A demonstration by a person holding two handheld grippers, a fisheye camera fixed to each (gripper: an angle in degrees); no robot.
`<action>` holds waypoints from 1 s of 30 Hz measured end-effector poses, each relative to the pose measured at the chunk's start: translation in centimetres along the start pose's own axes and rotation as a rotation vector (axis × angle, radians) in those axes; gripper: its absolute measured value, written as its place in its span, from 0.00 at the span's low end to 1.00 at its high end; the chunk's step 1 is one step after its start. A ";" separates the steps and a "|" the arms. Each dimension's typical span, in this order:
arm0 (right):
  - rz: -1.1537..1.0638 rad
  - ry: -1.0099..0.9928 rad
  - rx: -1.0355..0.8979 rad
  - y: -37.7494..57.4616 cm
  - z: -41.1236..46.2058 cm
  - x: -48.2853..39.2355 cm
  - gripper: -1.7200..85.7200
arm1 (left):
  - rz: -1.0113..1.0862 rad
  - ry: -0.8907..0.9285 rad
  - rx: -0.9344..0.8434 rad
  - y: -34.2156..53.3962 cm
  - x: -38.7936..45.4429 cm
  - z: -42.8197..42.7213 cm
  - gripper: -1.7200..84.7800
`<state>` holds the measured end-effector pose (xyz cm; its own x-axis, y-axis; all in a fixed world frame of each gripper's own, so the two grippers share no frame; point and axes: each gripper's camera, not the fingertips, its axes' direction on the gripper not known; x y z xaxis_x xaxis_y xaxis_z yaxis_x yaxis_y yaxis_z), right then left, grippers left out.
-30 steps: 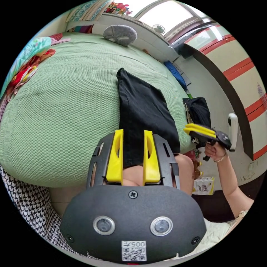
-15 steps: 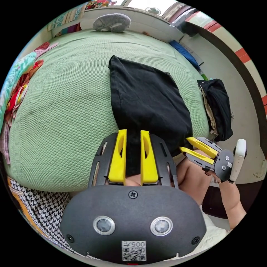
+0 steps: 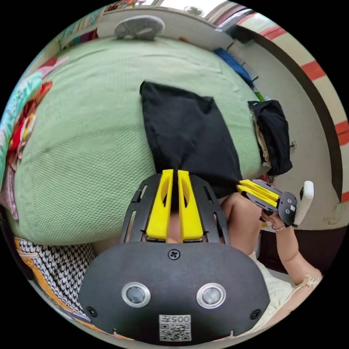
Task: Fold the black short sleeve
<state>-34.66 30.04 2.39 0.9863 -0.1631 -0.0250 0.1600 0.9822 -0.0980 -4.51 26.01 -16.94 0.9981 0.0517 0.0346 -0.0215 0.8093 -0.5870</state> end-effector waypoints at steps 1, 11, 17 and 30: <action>-0.012 0.016 -0.069 -0.2 1.3 -0.1 0.02 | -0.045 0.005 -0.014 0.2 -1.2 0.9 0.08; 0.001 -0.026 0.048 -2.7 -3.0 6.5 0.10 | -0.023 -0.009 0.223 0.8 -3.2 -4.2 0.10; 0.109 0.015 0.147 -9.2 -1.7 13.6 0.11 | 0.080 -0.060 0.313 -4.8 -1.6 -4.6 0.15; 0.306 -0.012 -0.066 -22.0 8.7 21.3 0.06 | 0.141 -0.232 0.150 -18.4 0.4 2.3 0.14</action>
<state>-16.87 5.71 12.65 0.9887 0.1411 -0.0515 -0.1474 0.9773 -0.1524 -3.84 12.45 -4.27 0.9450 0.2879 0.1550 -0.1847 0.8612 -0.4736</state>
